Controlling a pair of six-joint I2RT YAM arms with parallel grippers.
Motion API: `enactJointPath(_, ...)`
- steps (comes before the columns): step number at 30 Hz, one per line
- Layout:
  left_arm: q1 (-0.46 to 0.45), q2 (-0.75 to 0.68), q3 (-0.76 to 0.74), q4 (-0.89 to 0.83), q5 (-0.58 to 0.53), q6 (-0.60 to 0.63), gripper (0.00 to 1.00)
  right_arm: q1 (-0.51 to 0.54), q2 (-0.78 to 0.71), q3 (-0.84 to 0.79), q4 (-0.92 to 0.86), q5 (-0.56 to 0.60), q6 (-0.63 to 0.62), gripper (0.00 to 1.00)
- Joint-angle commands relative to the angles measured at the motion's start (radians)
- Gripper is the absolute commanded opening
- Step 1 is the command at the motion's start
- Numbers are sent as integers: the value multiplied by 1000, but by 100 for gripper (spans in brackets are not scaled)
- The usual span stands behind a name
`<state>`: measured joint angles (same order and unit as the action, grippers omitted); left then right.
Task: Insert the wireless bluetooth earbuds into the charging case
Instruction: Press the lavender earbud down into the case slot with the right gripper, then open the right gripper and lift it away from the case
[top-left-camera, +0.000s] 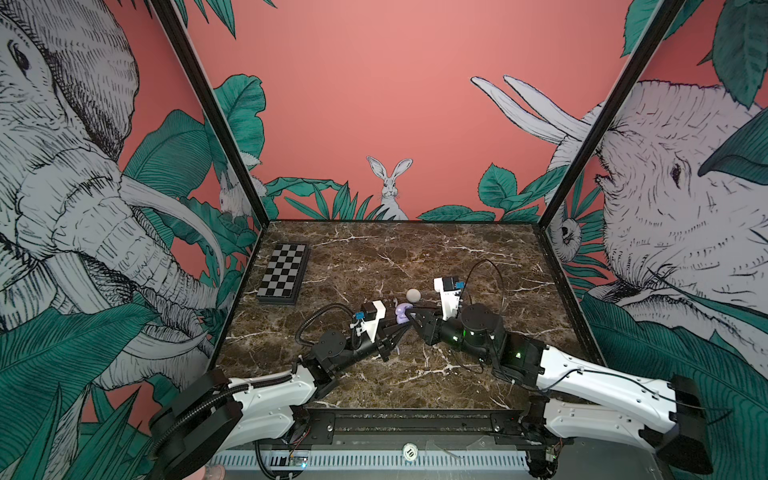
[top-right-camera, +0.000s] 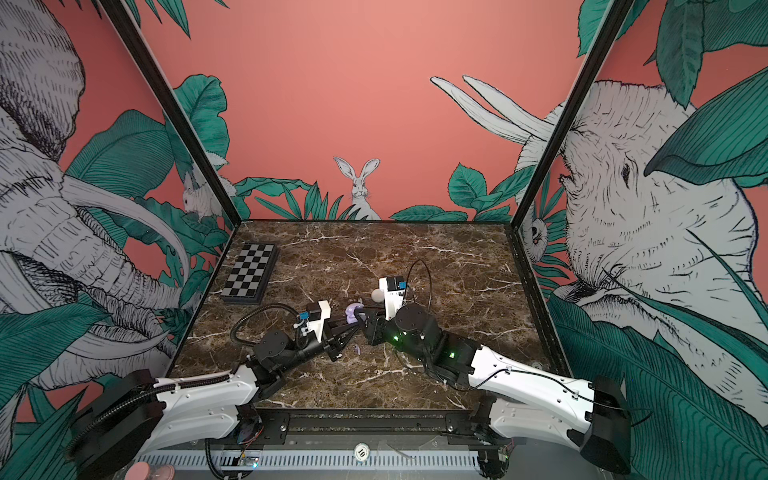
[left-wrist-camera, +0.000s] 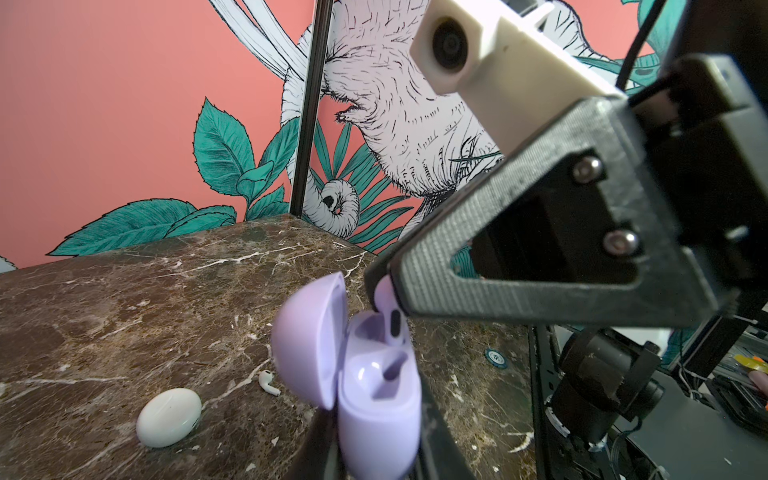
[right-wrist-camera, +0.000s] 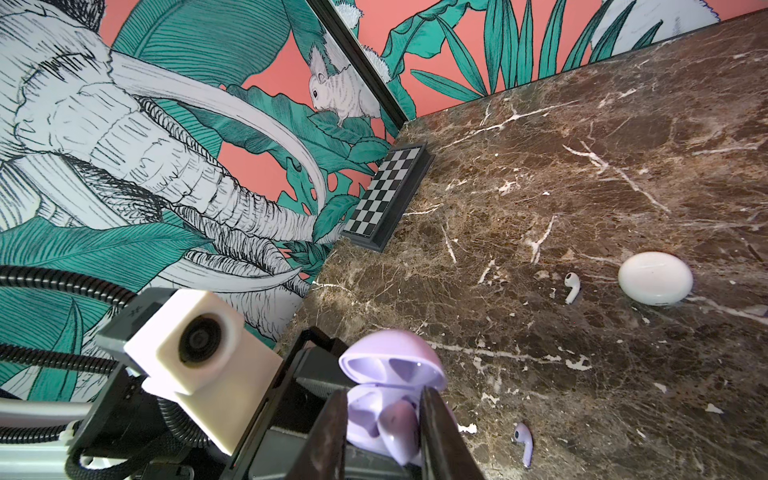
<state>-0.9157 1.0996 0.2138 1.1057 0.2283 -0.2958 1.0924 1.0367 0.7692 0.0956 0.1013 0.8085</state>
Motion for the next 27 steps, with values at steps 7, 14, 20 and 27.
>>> enactJointPath(7, -3, -8, 32, 94, 22, -13, 0, 9, -7, -16, -26, 10, -8, 33)
enactJointPath(14, -3, -7, 33, 94, 25, -15, 0, 10, -10, -9, -37, 15, -15, 36)
enactJointPath(20, -3, -8, 36, 88, 30, -15, 0, 9, -18, 2, -49, 19, -24, 38)
enactJointPath(27, -3, 1, 45, 87, 37, -14, 0, 10, -27, 16, -68, 32, -37, 43)
